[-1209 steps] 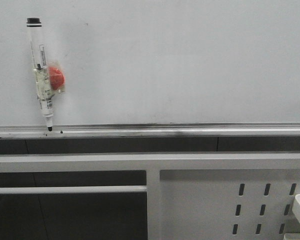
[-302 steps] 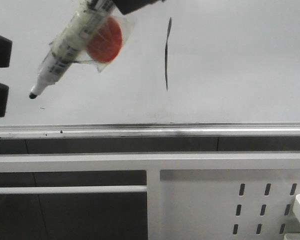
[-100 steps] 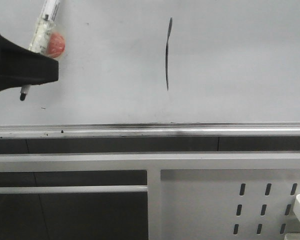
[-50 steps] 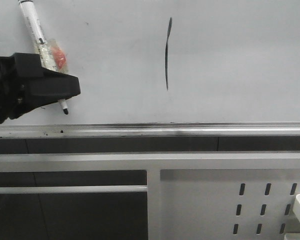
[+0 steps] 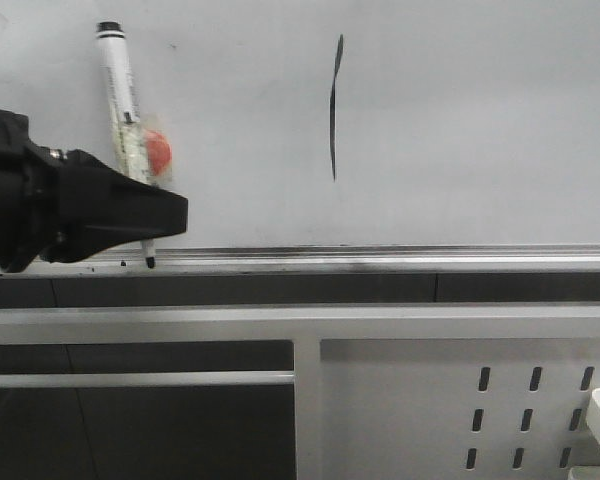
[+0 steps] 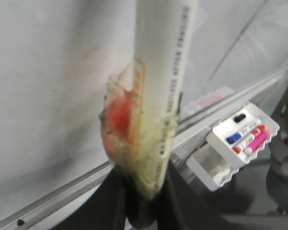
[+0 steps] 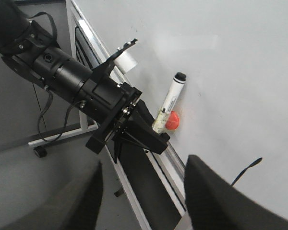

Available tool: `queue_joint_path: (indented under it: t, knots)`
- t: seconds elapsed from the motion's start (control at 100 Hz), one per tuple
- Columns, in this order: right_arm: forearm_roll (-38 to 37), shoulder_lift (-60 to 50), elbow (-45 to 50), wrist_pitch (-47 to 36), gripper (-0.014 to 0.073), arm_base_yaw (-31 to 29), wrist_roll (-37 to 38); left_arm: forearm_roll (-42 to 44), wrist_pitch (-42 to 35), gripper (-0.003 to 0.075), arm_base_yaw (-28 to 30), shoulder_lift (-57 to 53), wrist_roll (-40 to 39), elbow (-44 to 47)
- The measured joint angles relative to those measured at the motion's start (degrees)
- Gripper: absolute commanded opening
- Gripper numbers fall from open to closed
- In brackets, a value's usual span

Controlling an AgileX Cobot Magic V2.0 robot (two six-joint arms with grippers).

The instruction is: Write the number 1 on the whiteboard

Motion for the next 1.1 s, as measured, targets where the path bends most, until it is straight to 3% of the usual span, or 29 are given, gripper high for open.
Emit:
queue_joint_path:
  t: [0.3, 0.91, 1.0, 1.1]
  knots:
    - [0.0, 1.3, 0.0, 0.9, 0.0337, 0.0, 0.0, 6.6, 10.9, -0.002, 0.8, -3.3, -0.3, -4.8]
    - [0.0, 1.3, 0.0, 1.0, 0.0337, 0.0, 0.0, 6.8, 12.4, -0.0017, 1.3, -3.6, -0.7, -5.7]
    - [0.0, 1.3, 0.0, 1.0, 0.0337, 0.0, 0.0, 6.8, 12.3, 0.0069, 1.3, -3.6, -0.7, -5.7]
    - [0.0, 1.3, 0.0, 1.0, 0.0337, 0.0, 0.0, 5.9, 11.8, 0.0307, 1.4, -3.6, -1.2, -5.7]
